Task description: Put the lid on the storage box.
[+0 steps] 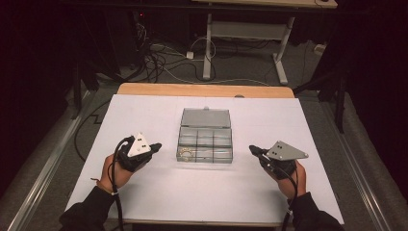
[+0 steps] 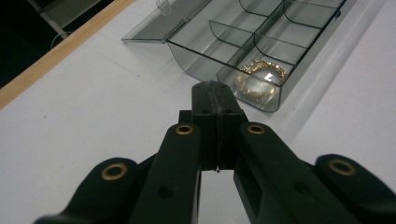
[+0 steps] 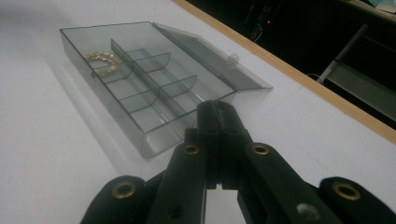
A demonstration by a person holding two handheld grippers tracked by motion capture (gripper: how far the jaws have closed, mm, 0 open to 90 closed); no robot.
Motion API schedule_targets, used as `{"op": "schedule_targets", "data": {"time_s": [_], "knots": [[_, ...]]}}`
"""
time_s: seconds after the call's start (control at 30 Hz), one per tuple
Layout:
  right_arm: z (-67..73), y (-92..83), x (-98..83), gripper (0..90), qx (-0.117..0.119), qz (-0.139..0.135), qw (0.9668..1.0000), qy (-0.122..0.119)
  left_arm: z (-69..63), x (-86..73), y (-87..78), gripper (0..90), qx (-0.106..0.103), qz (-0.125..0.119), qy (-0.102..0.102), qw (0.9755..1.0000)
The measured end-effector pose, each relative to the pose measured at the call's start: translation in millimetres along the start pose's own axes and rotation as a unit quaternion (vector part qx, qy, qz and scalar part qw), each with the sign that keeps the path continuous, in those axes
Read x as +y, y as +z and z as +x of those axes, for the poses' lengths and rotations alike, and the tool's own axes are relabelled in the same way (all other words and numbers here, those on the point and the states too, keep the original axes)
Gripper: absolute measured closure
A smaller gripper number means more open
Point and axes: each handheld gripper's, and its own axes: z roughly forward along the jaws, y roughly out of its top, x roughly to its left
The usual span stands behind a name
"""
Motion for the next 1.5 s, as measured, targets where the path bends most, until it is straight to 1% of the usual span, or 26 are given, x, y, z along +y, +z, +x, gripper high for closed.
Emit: {"op": "schedule_targets", "data": {"time_s": [0.13, 0.17, 0.27, 0.43, 0.5, 0.53, 0.63, 0.7, 0.77, 0.9, 1.0, 1.1, 1.13, 1.23, 1.3, 1.4, 1.47, 1.5], "knots": [[-8.1, 10.9, 5.7, 90.0, 0.004, 0.011, 0.9999, 0.002, 10.4, 6.9, 6.3, 87.3, -0.009, 0.001, -0.009, 0.9999], [-10.4, 13.9, 6.5, 90.0, 0.004, 0.014, 0.9999, 0.008, 12.6, 8.7, 9.0, 87.3, -0.013, 0.004, -0.015, 0.9998], [-17.7, 23.8, 8.4, 90.0, 0.0, 0.025, 0.9996, 0.013, 19.6, 14.3, 17.0, 87.3, -0.015, 0.011, -0.017, 0.9997], [-29.4, 40.6, 9.0, 90.0, -0.004, 0.043, 0.9989, 0.017, 29.9, 21.2, 32.2, 87.3, -0.024, 0.009, -0.033, 0.9991], [-35.1, 47.4, 8.6, 90.0, -0.006, 0.049, 0.9985, 0.026, 32.4, 24.2, 39.6, 87.3, -0.022, 0.009, -0.035, 0.9991], [-38.8, 50.5, 8.4, 90.0, -0.007, 0.049, 0.9984, 0.026, 34.0, 25.9, 43.4, 87.3, -0.022, 0.011, -0.036, 0.999], [-47.2, 59.9, 8.3, 90.0, -0.013, 0.056, 0.9977, 0.036, 39.5, 31.0, 55.1, 87.3, -0.025, 0.013, -0.04, 0.9988], [-52.6, 65.5, 8.3, 90.0, -0.012, 0.059, 0.9971, 0.048, 43.7, 33.9, 61.9, 87.3, -0.027, 0.015, -0.043, 0.9986], [-57.4, 71.3, 8.6, 90.0, -0.013, 0.062, 0.9967, 0.051, 47.0, 35.6, 67.9, 87.3, -0.023, 0.015, -0.041, 0.9988], [-63.3, 85.1, 9.3, 90.0, -0.008, 0.08, 0.9953, 0.054, 54.5, 35.3, 80.8, 87.3, -0.027, 0.02, -0.057, 0.9978], [-65.2, 94.6, 10.2, 90.0, -0.007, 0.092, 0.9944, 0.051, 58.6, 34.8, 90.0, 87.2, -0.021, 0.028, -0.063, 0.9974], [-67.6, 105.2, 11.1, 90.0, -0.006, 0.104, 0.9932, 0.051, 63.4, 35.1, 100.0, 87.3, -0.017, 0.039, -0.075, 0.9963], [-68.4, 108.9, 11.7, 90.0, -0.006, 0.109, 0.9927, 0.052, 65.4, 35.2, 103.4, 87.3, -0.019, 0.041, -0.08, 0.9958], [-70.3, 120.7, 13.5, 90.0, -0.008, 0.121, 0.9913, 0.051, 68.7, 34.3, 114.6, 87.3, -0.011, 0.048, -0.091, 0.9947], [-71.5, 128.5, 14.1, 90.0, -0.01, 0.132, 0.9898, 0.052, 71.3, 32.1, 123.1, 87.3, -0.014, 0.056, -0.101, 0.9932], [-74.0, 138.3, 14.8, 90.0, -0.014, 0.14, 0.9887, 0.052, 75.8, 28.1, 134.2, 87.3, -0.012, 0.072, -0.111, 0.9911], [-76.0, 144.1, 14.8, 90.0, -0.011, 0.144, 0.9876, 0.061, 78.1, 25.4, 140.3, 87.3, -0.012, 0.079, -0.119, 0.9897], [-76.7, 147.2, 14.6, 90.0, -0.013, 0.146, 0.9875, 0.058, 78.7, 24.1, 143.3, 87.3, -0.012, 0.084, -0.122, 0.9889]]}}
